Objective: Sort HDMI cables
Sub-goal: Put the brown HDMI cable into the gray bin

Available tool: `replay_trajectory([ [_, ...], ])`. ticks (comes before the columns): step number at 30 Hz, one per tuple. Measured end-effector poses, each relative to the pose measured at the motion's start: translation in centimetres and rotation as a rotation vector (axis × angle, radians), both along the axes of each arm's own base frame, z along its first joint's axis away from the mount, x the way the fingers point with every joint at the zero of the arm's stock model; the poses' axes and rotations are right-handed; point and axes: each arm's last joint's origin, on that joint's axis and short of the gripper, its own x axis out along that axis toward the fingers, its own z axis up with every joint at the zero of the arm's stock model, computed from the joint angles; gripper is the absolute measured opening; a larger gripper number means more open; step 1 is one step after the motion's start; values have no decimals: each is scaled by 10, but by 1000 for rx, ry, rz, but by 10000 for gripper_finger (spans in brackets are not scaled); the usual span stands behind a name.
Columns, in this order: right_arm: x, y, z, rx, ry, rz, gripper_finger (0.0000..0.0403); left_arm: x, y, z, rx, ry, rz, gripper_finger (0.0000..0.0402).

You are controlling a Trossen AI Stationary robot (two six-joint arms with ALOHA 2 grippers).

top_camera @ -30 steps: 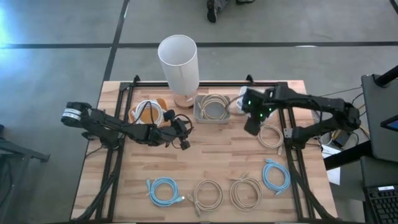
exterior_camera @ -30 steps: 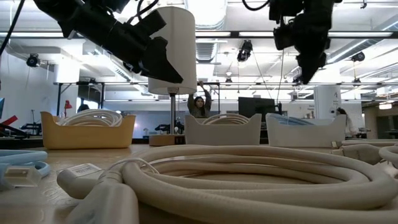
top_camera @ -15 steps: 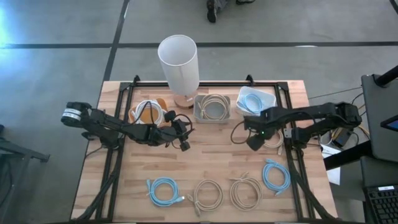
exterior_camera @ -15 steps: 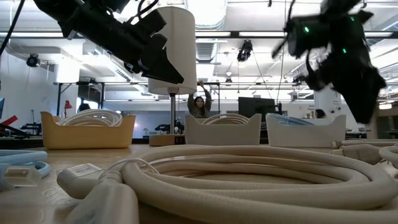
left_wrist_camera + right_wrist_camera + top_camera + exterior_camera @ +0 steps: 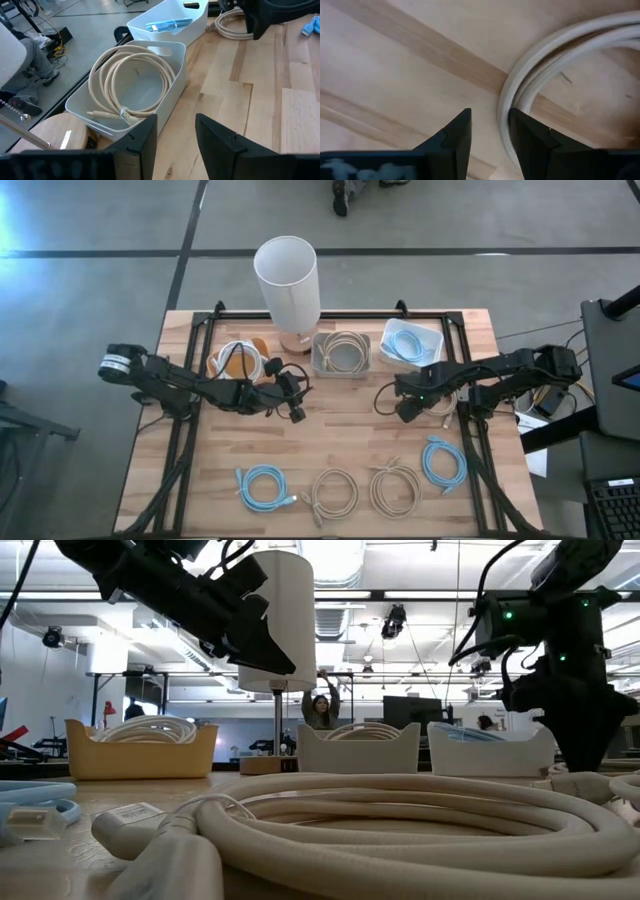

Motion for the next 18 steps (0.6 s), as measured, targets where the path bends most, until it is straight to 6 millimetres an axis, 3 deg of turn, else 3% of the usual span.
replay_trajectory([
  [4,2,0,3,-1,-2,28,123,0,0,0,4,2,-2,140],
  [12,14,-2,28,-62,-12,39,131,0,0,0,4,1,-2,140],
  [18,9,-1,21,-29,25,-22,137,0,0,0,4,1,-2,140],
])
